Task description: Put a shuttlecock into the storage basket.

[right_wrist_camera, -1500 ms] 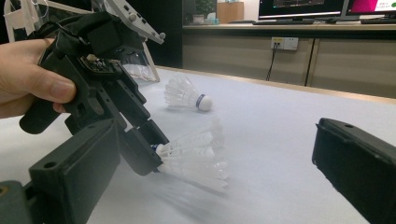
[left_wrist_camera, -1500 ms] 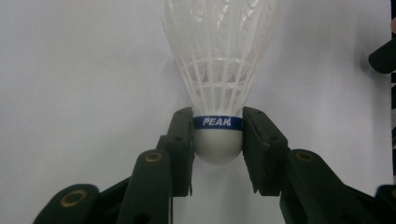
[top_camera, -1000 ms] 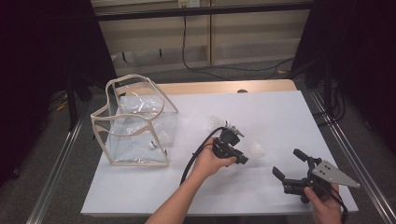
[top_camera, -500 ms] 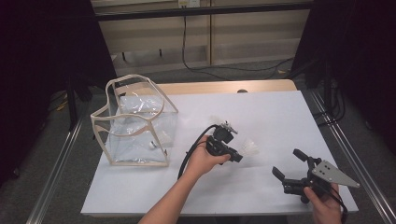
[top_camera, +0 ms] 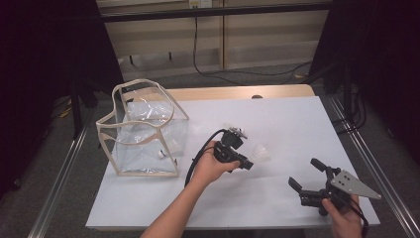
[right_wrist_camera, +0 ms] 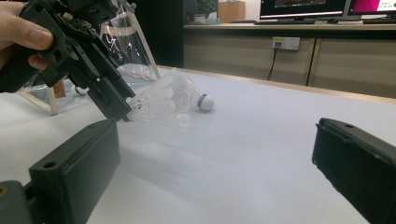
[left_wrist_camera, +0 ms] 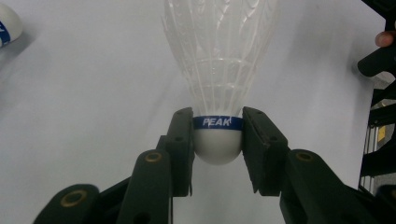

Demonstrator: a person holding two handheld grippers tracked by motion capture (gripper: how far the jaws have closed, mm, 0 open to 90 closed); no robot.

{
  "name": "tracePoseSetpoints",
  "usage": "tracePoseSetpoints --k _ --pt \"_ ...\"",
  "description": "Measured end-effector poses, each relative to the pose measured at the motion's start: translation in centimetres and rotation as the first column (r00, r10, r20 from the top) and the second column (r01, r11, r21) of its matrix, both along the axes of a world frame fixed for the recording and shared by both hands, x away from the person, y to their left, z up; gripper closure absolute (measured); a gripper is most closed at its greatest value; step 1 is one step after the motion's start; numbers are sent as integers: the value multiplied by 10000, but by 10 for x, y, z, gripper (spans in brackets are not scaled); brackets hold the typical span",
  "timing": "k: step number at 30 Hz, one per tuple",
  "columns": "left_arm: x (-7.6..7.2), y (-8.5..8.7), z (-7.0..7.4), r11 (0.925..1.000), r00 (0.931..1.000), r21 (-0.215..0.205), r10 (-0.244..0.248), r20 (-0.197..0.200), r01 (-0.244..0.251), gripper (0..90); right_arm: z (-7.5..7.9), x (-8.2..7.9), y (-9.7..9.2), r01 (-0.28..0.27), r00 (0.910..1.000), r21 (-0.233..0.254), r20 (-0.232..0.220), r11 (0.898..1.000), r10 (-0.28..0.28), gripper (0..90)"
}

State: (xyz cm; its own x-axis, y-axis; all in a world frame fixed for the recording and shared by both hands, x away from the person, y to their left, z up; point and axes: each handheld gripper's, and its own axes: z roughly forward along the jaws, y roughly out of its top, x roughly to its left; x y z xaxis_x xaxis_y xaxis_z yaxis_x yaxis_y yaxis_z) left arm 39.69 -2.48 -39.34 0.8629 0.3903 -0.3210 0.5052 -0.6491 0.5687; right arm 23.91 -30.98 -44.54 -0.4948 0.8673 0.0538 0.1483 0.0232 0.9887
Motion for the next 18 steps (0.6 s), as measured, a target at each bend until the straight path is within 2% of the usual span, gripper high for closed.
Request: tracePoseSetpoints --k 18 --pt "5 16 13 9998 9998 49 178 -69 -178 655 0 0 0 -7 10000 1 3 10000 7 7"
